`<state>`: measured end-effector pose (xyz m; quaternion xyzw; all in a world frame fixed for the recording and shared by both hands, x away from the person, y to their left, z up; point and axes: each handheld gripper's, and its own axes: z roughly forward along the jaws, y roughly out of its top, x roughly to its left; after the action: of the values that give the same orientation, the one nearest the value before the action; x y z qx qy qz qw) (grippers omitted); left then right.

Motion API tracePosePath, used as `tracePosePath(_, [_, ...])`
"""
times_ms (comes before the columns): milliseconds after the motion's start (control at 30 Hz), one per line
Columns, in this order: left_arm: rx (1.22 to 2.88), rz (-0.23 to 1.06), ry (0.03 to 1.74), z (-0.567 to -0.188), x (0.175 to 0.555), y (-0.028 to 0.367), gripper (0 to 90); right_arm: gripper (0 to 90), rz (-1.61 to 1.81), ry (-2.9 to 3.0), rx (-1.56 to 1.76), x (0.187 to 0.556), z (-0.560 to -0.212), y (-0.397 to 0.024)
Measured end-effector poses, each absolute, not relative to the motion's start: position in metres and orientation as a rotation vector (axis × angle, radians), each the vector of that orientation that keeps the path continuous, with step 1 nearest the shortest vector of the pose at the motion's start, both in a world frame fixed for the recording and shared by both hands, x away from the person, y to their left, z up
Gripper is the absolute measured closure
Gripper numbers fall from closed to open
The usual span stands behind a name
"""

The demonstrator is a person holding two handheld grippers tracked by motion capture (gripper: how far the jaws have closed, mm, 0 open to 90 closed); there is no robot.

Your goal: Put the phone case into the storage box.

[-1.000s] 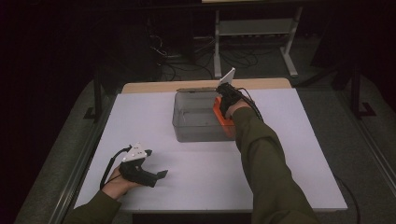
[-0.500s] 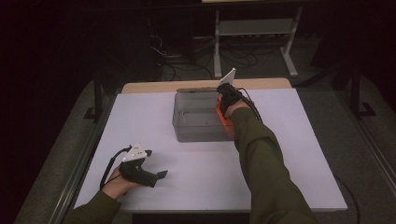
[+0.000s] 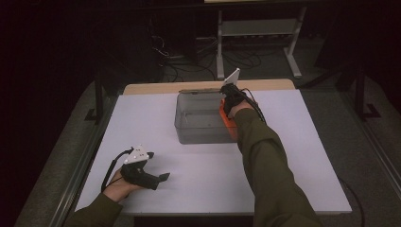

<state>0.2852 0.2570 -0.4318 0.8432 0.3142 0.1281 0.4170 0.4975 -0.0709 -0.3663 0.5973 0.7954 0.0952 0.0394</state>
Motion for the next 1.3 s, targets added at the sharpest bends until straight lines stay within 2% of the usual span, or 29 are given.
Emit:
tracePosePath(133, [2.118, 0.320, 0.789, -0.432, 0.285, 0.257, 0.0, 74.2, 0.313, 2.432, 1.824, 0.496, -0.363, -0.074])
tracePosePath(900, [2.123, 0.323, 0.784, -0.432, 0.285, 0.257, 0.0, 70.2, 0.417, 2.415, 1.734, 0.490, -0.328, -0.081])
tracePosePath(1300, [2.127, 0.323, 0.786, -0.432, 0.286, 0.258, 0.0, 59.9, 0.487, 2.443, 1.667, 0.483, -0.319, -0.086])
